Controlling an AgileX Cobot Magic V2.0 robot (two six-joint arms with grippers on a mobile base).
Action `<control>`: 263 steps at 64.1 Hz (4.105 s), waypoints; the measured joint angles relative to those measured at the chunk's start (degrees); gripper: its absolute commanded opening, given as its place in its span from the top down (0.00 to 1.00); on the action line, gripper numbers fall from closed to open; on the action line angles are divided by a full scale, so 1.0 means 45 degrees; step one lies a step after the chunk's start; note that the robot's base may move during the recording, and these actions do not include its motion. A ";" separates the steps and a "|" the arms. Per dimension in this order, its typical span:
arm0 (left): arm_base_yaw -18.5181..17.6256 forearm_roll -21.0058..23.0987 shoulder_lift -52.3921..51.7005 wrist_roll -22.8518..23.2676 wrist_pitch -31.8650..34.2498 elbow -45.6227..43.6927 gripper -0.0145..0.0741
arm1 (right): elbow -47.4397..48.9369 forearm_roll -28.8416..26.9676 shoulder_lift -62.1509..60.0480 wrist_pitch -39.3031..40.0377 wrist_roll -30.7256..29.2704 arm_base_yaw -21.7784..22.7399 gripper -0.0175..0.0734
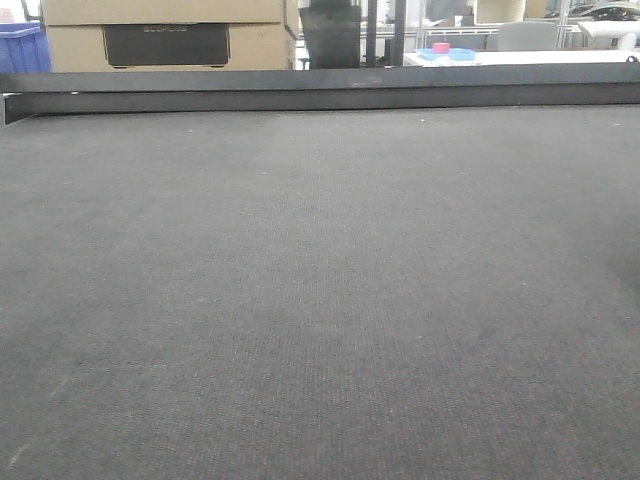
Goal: Place valve from conveyor to right shelf box
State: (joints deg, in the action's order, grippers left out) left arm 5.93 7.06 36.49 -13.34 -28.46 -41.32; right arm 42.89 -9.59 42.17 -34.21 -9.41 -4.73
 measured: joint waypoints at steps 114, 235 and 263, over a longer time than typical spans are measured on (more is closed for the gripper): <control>-0.0341 0.0049 -0.1608 0.0000 0.2773 -0.0023 0.96 | 0.0076 0.0000 -0.2063 0.2004 0.0000 0.0000 0.98; -0.0341 0.0049 -0.1608 0.0000 0.2793 -0.0023 0.96 | 0.0076 0.0000 -0.2063 0.2101 0.0000 -0.0004 0.98; -0.0341 0.0049 -0.1608 0.0000 0.2793 -0.0023 0.96 | 0.0076 0.0000 -0.2063 0.2101 0.0000 -0.0004 0.98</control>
State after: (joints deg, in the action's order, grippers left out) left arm 4.40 7.28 29.25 -13.34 -15.90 -41.42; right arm 43.23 -9.59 32.89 -24.75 -9.41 -4.75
